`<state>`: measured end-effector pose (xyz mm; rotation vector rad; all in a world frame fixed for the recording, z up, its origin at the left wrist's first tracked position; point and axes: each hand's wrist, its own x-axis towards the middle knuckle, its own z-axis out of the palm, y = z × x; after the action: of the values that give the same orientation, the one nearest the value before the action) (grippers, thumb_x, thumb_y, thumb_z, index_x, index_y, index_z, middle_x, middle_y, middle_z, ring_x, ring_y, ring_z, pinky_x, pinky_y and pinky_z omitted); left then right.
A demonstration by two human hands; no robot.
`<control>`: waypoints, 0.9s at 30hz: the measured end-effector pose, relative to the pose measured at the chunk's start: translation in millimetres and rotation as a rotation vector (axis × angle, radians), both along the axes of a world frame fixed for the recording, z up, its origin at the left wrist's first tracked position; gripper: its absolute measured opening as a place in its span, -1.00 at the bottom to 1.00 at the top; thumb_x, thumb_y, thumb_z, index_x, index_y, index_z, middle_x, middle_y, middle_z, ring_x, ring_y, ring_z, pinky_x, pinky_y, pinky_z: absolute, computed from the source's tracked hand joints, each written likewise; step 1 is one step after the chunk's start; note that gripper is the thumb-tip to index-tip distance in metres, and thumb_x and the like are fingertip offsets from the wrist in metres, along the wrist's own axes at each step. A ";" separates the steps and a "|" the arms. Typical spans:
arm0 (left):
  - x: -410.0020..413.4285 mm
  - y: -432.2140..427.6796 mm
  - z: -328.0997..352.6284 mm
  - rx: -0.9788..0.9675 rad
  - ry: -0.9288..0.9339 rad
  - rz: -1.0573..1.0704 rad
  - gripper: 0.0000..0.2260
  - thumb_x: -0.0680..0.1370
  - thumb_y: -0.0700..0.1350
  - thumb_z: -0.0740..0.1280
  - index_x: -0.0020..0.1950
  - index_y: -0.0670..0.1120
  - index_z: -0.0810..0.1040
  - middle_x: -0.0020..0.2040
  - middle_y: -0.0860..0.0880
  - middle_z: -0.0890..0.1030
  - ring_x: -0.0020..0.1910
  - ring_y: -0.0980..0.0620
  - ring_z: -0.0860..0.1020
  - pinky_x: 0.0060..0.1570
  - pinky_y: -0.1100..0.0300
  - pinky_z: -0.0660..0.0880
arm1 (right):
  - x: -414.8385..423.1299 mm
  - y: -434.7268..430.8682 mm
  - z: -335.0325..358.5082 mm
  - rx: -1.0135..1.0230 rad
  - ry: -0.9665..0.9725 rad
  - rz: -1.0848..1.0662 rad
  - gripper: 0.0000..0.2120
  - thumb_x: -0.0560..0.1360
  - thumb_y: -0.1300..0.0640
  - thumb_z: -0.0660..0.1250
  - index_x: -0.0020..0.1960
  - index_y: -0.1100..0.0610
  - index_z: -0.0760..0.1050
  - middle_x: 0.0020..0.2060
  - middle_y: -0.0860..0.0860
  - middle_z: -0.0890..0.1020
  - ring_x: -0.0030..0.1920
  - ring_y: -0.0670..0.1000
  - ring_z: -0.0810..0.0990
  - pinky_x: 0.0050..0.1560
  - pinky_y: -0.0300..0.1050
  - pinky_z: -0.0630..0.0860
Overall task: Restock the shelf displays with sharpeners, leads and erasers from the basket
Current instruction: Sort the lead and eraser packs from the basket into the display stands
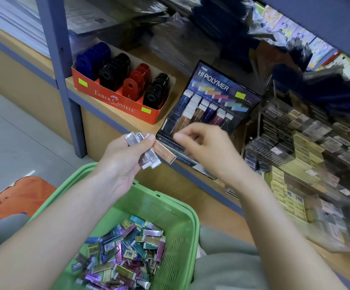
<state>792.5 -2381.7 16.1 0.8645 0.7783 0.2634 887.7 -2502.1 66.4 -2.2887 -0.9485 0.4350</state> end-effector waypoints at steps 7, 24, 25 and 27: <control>-2.6 1.3 1.4 -0.006 -0.016 0.027 -0.94 0.52 -0.22 0.34 -0.02 -0.15 0.55 -0.14 -0.11 0.63 -0.12 -0.03 0.60 0.07 0.07 0.55 | -15.7 4.2 -18.7 -0.038 0.155 0.040 -0.95 0.51 0.08 0.37 -0.09 0.04 0.55 -0.25 0.00 0.64 -0.28 -0.09 0.64 -0.05 -0.01 0.61; -3.9 -2.2 6.4 -0.106 -0.054 -0.096 -0.78 0.60 -0.30 0.20 0.24 -0.30 0.33 -0.20 -0.18 0.63 -0.40 0.02 0.63 -0.39 0.19 0.60 | 62.4 -7.4 -22.5 0.335 -0.494 -0.344 -0.85 0.59 0.17 0.26 0.07 0.17 0.57 -0.10 0.05 0.62 -0.14 -0.06 0.57 -0.11 -0.45 0.44; -3.7 -1.8 7.4 -0.102 -0.057 -0.102 -0.79 0.61 -0.29 0.19 0.23 -0.30 0.33 -0.19 -0.18 0.64 -0.38 0.01 0.64 -0.37 0.17 0.61 | 66.0 -6.5 -24.9 0.305 -0.515 -0.328 -0.84 0.59 0.17 0.26 0.07 0.18 0.58 -0.09 0.06 0.62 -0.14 -0.06 0.56 -0.10 -0.43 0.45; -3.1 -1.1 9.0 -0.073 -0.056 -0.118 -0.85 0.61 -0.30 0.19 0.17 -0.27 0.38 -0.17 -0.18 0.63 -0.35 0.00 0.65 -0.32 0.16 0.63 | 70.3 -3.7 -26.9 0.265 -0.543 -0.293 -0.82 0.59 0.16 0.27 0.10 0.20 0.58 -0.06 0.08 0.63 -0.09 -0.03 0.58 -0.04 -0.32 0.47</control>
<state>789.4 -2382.7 25.1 0.8275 0.6785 0.1536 958.1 -2505.7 39.6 -2.2814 -0.8306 -0.4348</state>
